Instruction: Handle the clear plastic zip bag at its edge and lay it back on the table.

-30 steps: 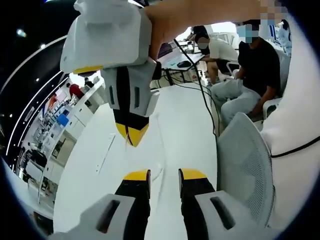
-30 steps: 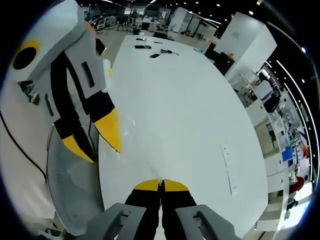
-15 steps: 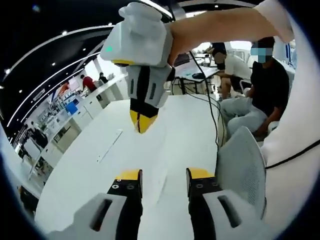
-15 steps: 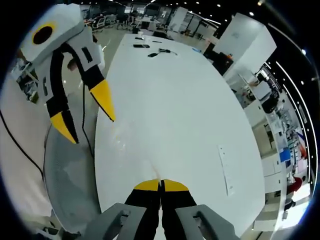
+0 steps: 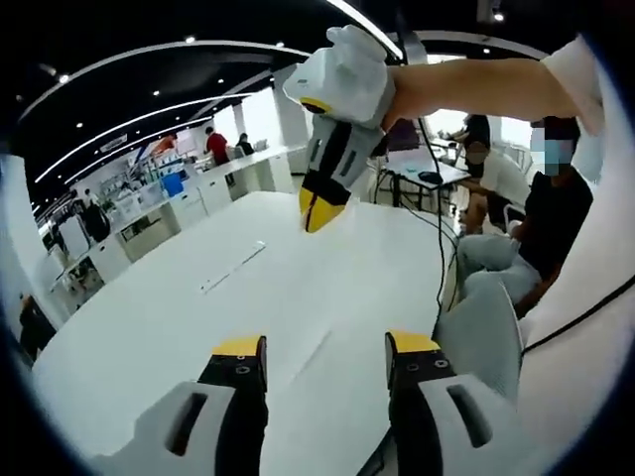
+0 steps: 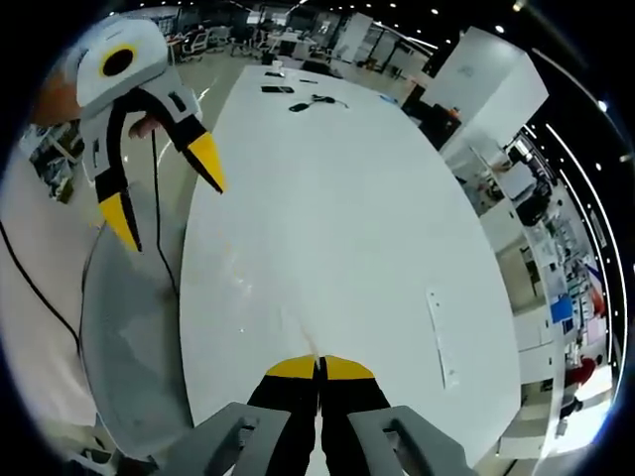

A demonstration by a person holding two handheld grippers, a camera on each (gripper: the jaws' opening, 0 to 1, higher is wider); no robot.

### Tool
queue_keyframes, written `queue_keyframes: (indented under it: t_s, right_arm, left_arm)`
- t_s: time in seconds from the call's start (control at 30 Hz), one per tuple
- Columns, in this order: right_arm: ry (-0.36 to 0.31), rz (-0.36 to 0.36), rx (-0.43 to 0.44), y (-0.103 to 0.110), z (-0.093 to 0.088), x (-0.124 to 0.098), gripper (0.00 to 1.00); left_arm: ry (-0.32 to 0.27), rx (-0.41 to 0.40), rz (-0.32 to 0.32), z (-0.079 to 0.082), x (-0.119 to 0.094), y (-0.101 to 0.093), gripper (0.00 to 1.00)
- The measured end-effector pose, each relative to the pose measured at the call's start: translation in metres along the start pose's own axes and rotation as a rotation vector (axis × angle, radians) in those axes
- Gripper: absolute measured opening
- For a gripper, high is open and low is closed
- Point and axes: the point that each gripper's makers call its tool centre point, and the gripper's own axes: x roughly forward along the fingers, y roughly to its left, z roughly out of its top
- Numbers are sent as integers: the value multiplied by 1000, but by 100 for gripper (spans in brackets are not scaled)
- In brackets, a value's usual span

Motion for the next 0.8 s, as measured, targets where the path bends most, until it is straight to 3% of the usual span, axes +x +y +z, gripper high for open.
queue_keyframes:
  t_s: [0.17,0.57,0.8]
  right_arm:
    - [9,-16,-12,-8,-1,5,0]
    - [18,-33,1,-17,-11,18,0]
    - [-4,-74,16,-29,-9,23,0]
  left_arm:
    - [-14,-47,37,-7,-5,4,54]
    - [-10,-139,54,-32,-7,4,58]
    - [-18,-181,57,-35,-7,2,61]
